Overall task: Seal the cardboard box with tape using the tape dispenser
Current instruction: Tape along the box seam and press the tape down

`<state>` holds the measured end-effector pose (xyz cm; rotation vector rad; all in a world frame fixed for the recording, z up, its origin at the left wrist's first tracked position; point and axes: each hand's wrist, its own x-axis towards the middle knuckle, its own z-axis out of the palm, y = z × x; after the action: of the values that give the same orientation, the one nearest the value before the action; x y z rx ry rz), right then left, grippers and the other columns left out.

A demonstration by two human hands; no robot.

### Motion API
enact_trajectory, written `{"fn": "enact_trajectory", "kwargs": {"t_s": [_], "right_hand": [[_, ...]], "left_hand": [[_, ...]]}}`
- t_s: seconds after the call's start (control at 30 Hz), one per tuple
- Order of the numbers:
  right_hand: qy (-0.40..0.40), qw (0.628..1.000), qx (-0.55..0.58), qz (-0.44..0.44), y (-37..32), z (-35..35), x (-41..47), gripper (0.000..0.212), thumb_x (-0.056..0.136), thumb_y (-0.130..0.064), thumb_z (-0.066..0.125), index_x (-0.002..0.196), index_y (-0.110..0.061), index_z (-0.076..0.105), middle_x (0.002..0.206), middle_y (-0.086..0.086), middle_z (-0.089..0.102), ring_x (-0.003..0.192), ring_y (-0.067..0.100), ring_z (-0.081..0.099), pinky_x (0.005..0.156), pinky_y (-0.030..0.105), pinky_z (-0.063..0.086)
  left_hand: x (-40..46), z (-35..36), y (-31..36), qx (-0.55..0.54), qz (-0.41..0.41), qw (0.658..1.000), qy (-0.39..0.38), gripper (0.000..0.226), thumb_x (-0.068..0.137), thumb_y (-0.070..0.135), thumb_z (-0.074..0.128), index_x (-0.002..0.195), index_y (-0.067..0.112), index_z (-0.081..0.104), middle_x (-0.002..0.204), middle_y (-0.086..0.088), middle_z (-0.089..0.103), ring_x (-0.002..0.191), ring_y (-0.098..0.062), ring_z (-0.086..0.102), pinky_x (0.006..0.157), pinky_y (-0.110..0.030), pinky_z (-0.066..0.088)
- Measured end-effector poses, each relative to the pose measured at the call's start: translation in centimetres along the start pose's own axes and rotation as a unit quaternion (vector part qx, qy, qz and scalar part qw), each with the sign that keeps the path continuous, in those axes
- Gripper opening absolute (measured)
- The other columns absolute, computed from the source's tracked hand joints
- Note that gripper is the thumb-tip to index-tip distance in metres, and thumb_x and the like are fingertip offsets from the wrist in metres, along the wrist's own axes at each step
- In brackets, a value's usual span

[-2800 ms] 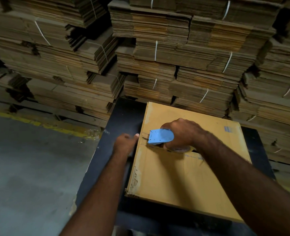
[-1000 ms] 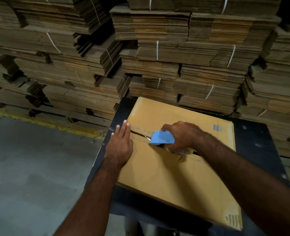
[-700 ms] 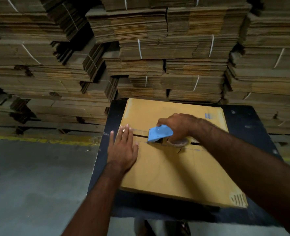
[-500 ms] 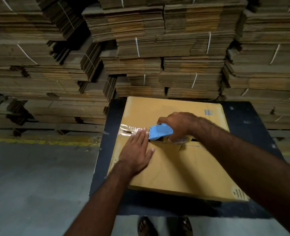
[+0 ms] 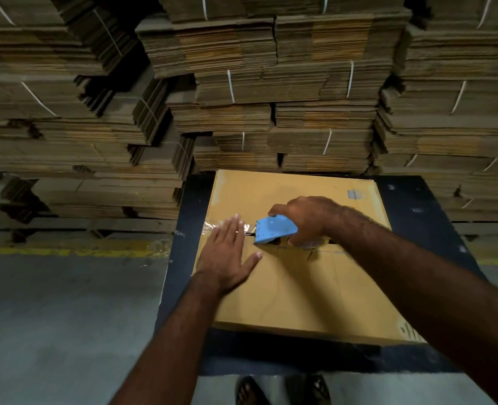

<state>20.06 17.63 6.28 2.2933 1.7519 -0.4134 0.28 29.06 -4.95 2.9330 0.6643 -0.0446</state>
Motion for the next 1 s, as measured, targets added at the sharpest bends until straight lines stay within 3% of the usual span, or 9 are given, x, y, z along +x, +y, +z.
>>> {"fn": "enact_trajectory", "kwargs": {"t_s": [0.07,0.2,0.33,0.43,0.53,0.67,0.83,1.0], "right_hand": [[0.003,1.000,0.010,-0.009,0.1,0.0,-0.1,0.072,0.075,-0.048,0.070,0.138,-0.046,0.035,0.115,-0.007,0.060,0.099,0.017,0.055,0.072,0.035,0.051],[0.018,0.999,0.021,-0.027,0.8,-0.3,-1.2,0.065,0.081,-0.054,0.066,0.140,-0.046,0.039,0.114,-0.007,0.059,0.103,0.017,0.053,0.074,0.033,0.047],[0.039,0.997,0.047,-0.036,3.6,0.1,-4.3,0.065,0.086,-0.053,0.062,0.145,-0.045,0.038,0.102,-0.005,0.054,0.095,0.017,0.051,0.075,0.034,0.045],[0.002,0.999,0.041,-0.014,6.7,1.0,-6.4,0.066,0.086,-0.057,0.060,0.146,-0.048,0.034,0.098,-0.010,0.048,0.090,0.011,0.046,0.075,0.032,0.044],[-0.016,0.999,0.038,0.000,8.5,1.5,-7.2,0.067,0.086,-0.056,0.061,0.146,-0.048,0.034,0.101,-0.011,0.048,0.092,0.010,0.045,0.074,0.030,0.041],[0.001,1.000,0.015,-0.026,7.8,2.0,-6.1,0.066,0.083,-0.058,0.063,0.144,-0.044,0.042,0.113,-0.008,0.061,0.103,0.014,0.055,0.080,0.035,0.051],[0.010,0.999,0.016,-0.032,8.0,2.3,-5.4,0.065,0.081,-0.058,0.064,0.142,-0.043,0.045,0.119,-0.010,0.062,0.105,0.013,0.055,0.081,0.037,0.053],[0.011,0.999,0.015,-0.035,8.1,2.4,-5.1,0.066,0.079,-0.054,0.064,0.141,-0.044,0.045,0.119,-0.011,0.063,0.105,0.013,0.057,0.080,0.038,0.054]], "left_hand": [[0.2,0.1,-0.6,-0.009,-0.048,0.999,0.011,0.084,0.098,0.065,0.008,0.158,0.006,-0.001,0.166,-0.012,-0.008,0.153,-0.022,-0.008,0.125,-0.040,0.001],[0.5,0.4,-0.8,-0.010,-0.055,0.998,0.014,0.073,0.102,0.052,0.013,0.157,0.006,-0.001,0.166,-0.014,-0.006,0.153,-0.022,-0.008,0.124,-0.037,-0.004],[0.3,0.4,-0.9,-0.011,-0.064,0.998,0.021,0.083,0.098,0.063,0.008,0.157,0.006,-0.004,0.166,-0.013,-0.007,0.153,-0.023,-0.008,0.125,-0.039,-0.001],[0.1,0.0,-0.6,-0.009,-0.068,0.998,0.004,0.092,0.093,0.074,0.003,0.156,0.007,-0.009,0.164,-0.010,-0.014,0.153,-0.022,-0.012,0.125,-0.039,0.000],[0.0,-0.3,-0.3,-0.005,-0.067,0.998,-0.001,0.096,0.091,0.078,0.002,0.156,0.008,-0.011,0.164,-0.010,-0.015,0.152,-0.022,-0.014,0.125,-0.039,0.000],[-0.1,-0.5,0.3,-0.011,-0.072,0.997,-0.003,0.098,0.089,0.080,0.003,0.156,0.009,-0.010,0.164,-0.010,-0.016,0.152,-0.021,-0.014,0.125,-0.043,0.002],[-0.2,-0.3,4.4,-0.007,-0.007,1.000,-0.018,0.095,0.092,0.078,0.008,0.157,0.010,-0.008,0.164,-0.008,-0.016,0.152,-0.020,-0.013,0.124,-0.039,0.000],[2.9,-0.2,7.3,-0.004,0.006,0.999,-0.036,0.110,0.084,0.088,0.010,0.156,0.007,-0.010,0.163,-0.009,-0.020,0.152,-0.019,-0.016,0.125,-0.042,0.000]]}}
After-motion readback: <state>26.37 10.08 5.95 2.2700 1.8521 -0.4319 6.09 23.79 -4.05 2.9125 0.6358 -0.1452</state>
